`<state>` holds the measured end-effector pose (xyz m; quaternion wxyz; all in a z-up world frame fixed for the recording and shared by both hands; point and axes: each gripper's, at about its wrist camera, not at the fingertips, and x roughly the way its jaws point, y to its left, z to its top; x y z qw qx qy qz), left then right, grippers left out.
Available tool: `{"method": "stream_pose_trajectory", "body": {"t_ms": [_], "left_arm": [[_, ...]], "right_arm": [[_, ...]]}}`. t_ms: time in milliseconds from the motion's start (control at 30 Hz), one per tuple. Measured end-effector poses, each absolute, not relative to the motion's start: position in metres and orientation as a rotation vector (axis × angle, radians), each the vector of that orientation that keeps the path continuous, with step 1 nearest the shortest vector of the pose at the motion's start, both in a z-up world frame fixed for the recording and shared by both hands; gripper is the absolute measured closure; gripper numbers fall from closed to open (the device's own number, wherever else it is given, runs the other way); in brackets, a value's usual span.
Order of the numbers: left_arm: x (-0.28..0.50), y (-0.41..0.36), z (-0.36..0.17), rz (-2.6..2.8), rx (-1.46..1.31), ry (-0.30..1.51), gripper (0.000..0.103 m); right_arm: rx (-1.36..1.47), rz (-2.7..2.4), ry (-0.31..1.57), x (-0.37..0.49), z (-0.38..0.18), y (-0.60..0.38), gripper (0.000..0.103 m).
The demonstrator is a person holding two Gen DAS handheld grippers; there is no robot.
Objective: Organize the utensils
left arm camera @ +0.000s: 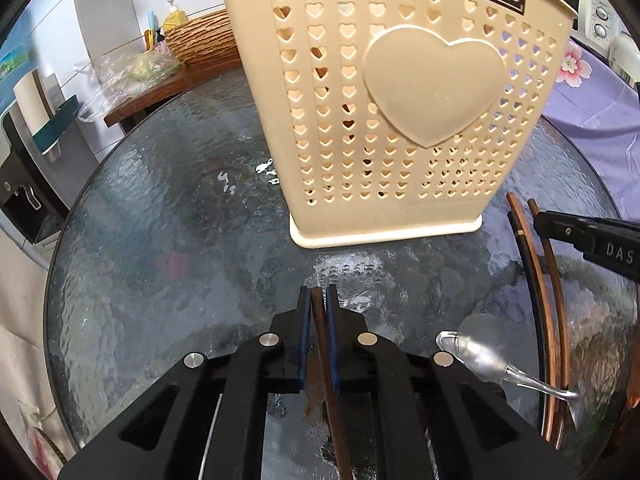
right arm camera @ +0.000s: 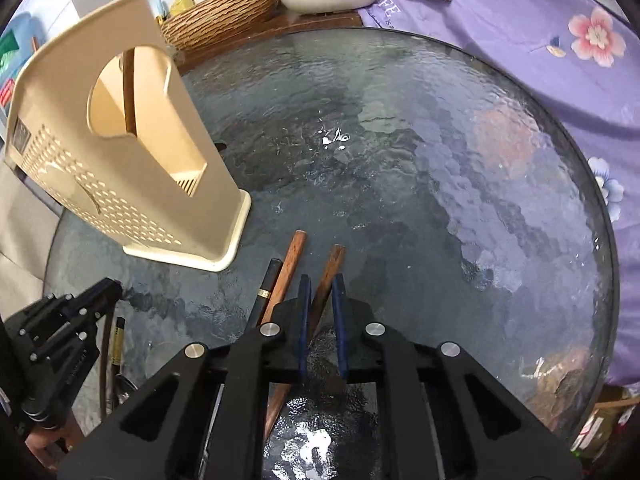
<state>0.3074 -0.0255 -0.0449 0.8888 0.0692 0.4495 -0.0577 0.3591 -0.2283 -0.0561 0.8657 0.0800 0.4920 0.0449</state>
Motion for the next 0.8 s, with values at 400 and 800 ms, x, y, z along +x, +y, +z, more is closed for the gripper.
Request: {"method": "stream_pose_trajectory", "body": {"t_ms": [400,800], "left_arm": [[0.313,0.003,-0.034,-0.112,0.018,0.91,0.096],[0.293,0.017,0.025,-0.122,-0.071,0.742,0.096]], "right_arm": [[0.356,0.117,0.95,0.356,-0.059,-0.25,0.096],[0.429,0.166,0.723,0.347,-0.007,-0.262,0.096]]}}
